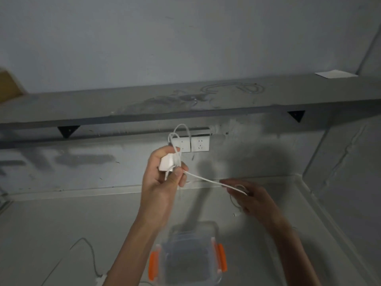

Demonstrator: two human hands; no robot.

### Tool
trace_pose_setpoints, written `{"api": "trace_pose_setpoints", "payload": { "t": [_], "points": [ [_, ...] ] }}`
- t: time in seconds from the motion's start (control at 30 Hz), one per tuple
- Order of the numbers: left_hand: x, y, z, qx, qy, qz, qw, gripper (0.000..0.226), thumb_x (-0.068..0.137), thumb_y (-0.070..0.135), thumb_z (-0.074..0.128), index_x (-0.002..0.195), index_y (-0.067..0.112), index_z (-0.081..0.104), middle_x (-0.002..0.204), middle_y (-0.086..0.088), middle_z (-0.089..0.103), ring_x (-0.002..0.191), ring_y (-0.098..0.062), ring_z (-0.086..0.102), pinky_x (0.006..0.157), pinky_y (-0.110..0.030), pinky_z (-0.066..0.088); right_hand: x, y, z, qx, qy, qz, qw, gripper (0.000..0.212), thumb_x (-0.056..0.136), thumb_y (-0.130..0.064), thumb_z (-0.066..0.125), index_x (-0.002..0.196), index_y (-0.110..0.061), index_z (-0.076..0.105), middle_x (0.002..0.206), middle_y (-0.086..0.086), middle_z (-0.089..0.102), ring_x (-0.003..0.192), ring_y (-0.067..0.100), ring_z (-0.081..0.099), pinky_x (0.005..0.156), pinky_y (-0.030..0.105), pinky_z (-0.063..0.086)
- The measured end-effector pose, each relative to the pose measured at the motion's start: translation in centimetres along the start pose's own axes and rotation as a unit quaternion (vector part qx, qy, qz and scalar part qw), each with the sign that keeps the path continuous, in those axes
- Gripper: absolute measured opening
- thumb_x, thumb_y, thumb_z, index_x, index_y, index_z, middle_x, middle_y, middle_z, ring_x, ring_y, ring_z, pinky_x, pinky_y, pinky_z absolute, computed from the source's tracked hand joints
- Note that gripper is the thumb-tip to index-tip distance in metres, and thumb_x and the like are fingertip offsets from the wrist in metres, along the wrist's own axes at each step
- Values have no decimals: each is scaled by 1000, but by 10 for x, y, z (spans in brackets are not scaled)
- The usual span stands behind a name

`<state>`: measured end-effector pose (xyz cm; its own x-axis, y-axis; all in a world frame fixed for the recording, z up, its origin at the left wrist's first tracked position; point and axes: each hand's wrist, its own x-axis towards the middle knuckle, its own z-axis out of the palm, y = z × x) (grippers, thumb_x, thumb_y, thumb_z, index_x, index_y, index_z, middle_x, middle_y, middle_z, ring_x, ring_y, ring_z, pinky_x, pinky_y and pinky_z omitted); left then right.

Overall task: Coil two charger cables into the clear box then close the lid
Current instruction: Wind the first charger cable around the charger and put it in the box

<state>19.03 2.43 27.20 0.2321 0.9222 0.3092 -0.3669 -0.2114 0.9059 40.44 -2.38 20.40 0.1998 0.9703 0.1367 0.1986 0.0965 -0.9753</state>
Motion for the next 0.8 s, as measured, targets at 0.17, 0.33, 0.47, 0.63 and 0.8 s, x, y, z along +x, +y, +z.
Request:
{"api": "trace_pose_setpoints", "payload": {
  "t": [0.17, 0.33, 0.47, 0.63, 0.8],
  "points": [
    [-2, 3, -2, -14, 30, 5, 999, 47, 91, -16, 43, 102, 26, 60, 75, 7, 63, 78, -10, 56, 67, -21, 49, -20, 12, -46, 81, -170, 36, 981, 32, 71, -39, 77, 90, -13, 77, 68, 0, 72, 52, 3, 56, 46, 16, 43],
    [-6, 10, -8, -32, 12, 18, 999, 31, 76, 2, 68, 98, 23, 60, 105, -8, 51, 78, -10, 58, 65, -16, 52, -25, 46, -66, 94, 9, 78, 992, 15, 77, -33, 75, 75, -18, 79, 57, 0, 65, 49, 13, 51, 44, 18, 39],
    [3, 22, -25, -45, 38, 30, 998, 27, 81, 0, 59, 93, 24, 60, 113, -8, 45, 79, -10, 58, 65, -13, 52, -24, 78, -71, -48, 57, 69, 995, 36, 92, -6, 58, 72, -28, 78, 53, -8, 63, 46, 4, 46, 45, 14, 36],
    [0, 21, -29, -2, 17, 11, 1000, 28, 79, 2, 58, 90, 27, 63, 97, -1, 56, 78, -13, 57, 61, -17, 51, -13, 91, -71, -289, 116, 73, 947, 19, 90, -30, 61, 77, -37, 73, 75, -23, 73, 73, -11, 64, 66, 20, 46],
    [1, 13, -8, 40, -63, -45, 996, 27, 81, 1, 61, 98, 22, 63, 97, -14, 59, 71, -16, 57, 66, -30, 45, -10, 41, -38, -422, 129, 92, 893, 40, 95, -44, 47, 131, -28, 56, 136, -2, 59, 125, 26, 55, 100, 35, 42]
  ]
}}
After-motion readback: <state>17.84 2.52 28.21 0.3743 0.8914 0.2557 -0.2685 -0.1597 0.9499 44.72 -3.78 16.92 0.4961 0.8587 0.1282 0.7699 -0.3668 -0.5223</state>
